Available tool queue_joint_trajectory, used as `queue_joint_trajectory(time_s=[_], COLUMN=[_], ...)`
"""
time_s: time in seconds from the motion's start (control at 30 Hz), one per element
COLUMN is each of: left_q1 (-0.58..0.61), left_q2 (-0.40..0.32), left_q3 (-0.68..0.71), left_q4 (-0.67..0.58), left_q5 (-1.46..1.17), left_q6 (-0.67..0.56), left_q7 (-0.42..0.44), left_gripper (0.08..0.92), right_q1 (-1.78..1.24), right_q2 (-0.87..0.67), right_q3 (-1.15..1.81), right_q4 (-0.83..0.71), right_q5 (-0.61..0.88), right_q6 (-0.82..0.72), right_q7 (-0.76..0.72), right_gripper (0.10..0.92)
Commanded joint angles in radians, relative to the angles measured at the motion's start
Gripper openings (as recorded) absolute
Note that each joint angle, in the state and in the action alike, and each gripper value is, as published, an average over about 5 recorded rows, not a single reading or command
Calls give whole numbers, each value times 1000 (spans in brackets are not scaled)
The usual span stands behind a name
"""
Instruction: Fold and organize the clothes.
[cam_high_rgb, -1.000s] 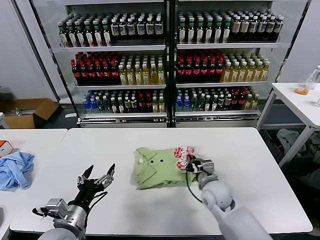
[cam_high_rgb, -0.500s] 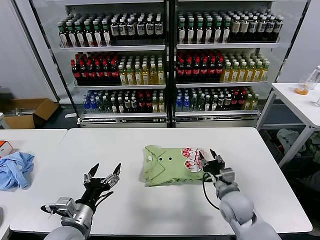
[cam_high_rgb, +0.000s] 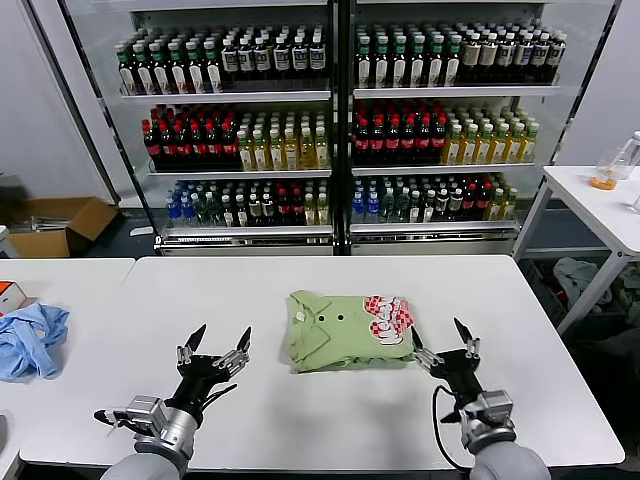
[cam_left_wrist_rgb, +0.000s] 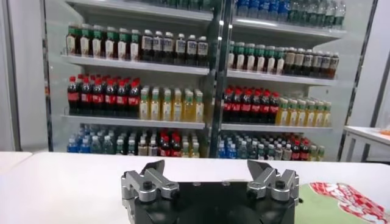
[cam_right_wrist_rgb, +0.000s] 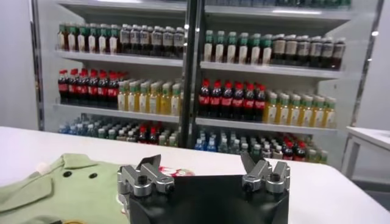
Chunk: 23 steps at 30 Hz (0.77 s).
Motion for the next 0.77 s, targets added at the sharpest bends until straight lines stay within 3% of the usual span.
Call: queue_joint_trajectory(time_s=[0.03, 0.77], left_q1=[1, 70], left_q2=[-15, -21], left_q3=[28, 43], left_q4=[-24, -76], left_q5=[66, 119], left_q6=[12, -3], left_q7=[-7, -7], left_gripper=[823, 823], right_q1=[-165, -226], right_q2=[24, 10], right_q3=[120, 163], right_q4=[87, 161], right_q5=[-28, -96], right_q6=[57, 47], right_q7=[-18, -24], right_gripper=[822, 823])
